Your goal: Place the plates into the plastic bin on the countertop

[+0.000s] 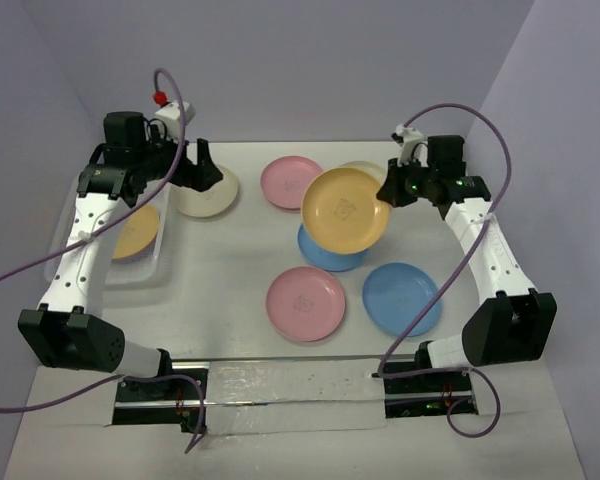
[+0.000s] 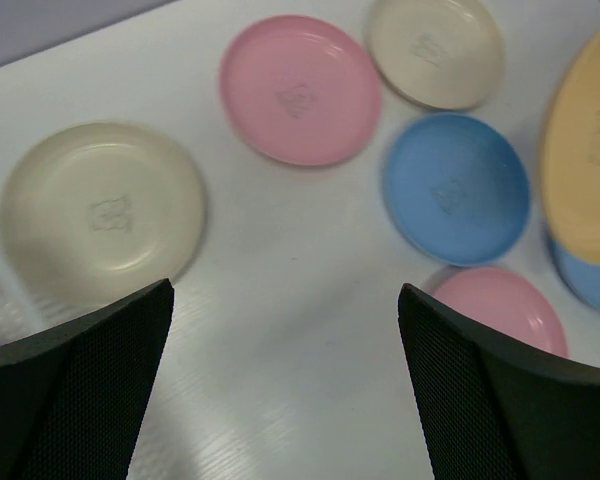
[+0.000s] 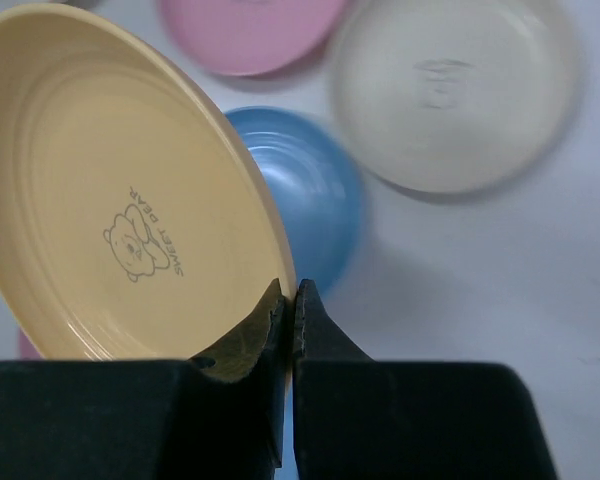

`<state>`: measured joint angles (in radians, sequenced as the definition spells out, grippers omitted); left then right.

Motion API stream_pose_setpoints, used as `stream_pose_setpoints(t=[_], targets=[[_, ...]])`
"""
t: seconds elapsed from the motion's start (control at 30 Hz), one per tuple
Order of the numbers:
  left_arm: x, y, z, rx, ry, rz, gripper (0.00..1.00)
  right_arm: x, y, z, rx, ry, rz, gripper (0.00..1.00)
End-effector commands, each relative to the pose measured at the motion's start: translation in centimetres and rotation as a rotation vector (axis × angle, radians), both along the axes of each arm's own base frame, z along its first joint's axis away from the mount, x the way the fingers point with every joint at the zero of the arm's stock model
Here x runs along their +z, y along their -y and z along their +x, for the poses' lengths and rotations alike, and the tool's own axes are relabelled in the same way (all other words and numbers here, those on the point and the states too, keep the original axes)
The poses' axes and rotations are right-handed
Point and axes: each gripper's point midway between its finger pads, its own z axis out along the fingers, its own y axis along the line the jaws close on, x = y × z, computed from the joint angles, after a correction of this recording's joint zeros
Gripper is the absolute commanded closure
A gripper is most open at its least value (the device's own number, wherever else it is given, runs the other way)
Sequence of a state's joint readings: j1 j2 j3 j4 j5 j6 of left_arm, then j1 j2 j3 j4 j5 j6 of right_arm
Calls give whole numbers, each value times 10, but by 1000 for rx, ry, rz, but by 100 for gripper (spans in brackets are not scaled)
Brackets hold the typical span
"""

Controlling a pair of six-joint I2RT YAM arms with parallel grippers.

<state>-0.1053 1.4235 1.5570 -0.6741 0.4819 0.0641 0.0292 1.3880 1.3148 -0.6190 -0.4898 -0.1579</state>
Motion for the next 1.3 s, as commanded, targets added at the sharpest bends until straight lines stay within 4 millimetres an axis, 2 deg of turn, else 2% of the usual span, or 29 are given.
stream_pose_setpoints(t=[0.0,0.07,0.13,0.2,0.27,0.47,0.53,0.57,0.67,0.73,0.77,0.8,0.83,0.87,0.9,0.93,0.97,1.0,1.03,1.07,1.17,1.23,1.27], targets=[[1,55,-21,-149,26,-24,1,36,-52,-17,112,55,31,100],[-9,67,-27,-185,5,-12,2,41,-69,-22,156,61,31,100],[-25,93,-43,-261,-33,8,5,43,-91,-27,215,56,33,100],[-37,104,-49,-291,-62,14,8,44,-105,-30,246,55,31,100],[-47,111,-54,-309,-86,18,12,44,-120,-36,284,51,28,100],[-59,119,-57,-328,-108,39,21,40,-142,-40,322,40,12,100],[-62,120,-58,-330,-117,44,28,40,-146,-40,326,39,12,100],[-66,121,-57,-324,-122,52,37,41,-149,-41,332,40,15,100],[-72,119,-52,-293,-129,69,74,42,-153,-41,336,43,21,100],[-75,117,-50,-275,-139,78,94,42,-153,-40,331,41,21,100],[-76,115,-49,-266,-143,83,100,43,-153,-39,327,42,20,100],[-78,115,-49,-263,-151,87,100,43,-153,-38,323,44,21,100],[-80,114,-49,-258,-156,90,100,44,-153,-38,319,44,22,96],[-80,112,-48,-250,-159,90,100,44,-153,-37,316,43,25,85],[-80,109,-47,-237,-163,86,100,44,-154,-38,319,41,28,70],[-77,104,-44,-219,-168,74,100,45,-154,-38,312,36,35,50],[-75,88,-37,-183,-187,51,100,45,-153,-38,305,39,37,13],[-73,76,-30,-154,-200,35,100,47,-153,-38,301,42,40,0],[-70,63,-25,-124,-213,17,100,46,-152,-38,294,41,40,0],[-61,39,-13,-72,-212,-5,100,47,-149,-37,281,39,43,0],[-46,-49,10,124,-198,-29,100,48,-143,-35,264,27,63,0],[-39,-107,14,243,-175,-14,100,48,-138,-32,251,21,75,0],[-38,-127,13,282,-178,5,100,48,-136,-31,246,19,79,0]])
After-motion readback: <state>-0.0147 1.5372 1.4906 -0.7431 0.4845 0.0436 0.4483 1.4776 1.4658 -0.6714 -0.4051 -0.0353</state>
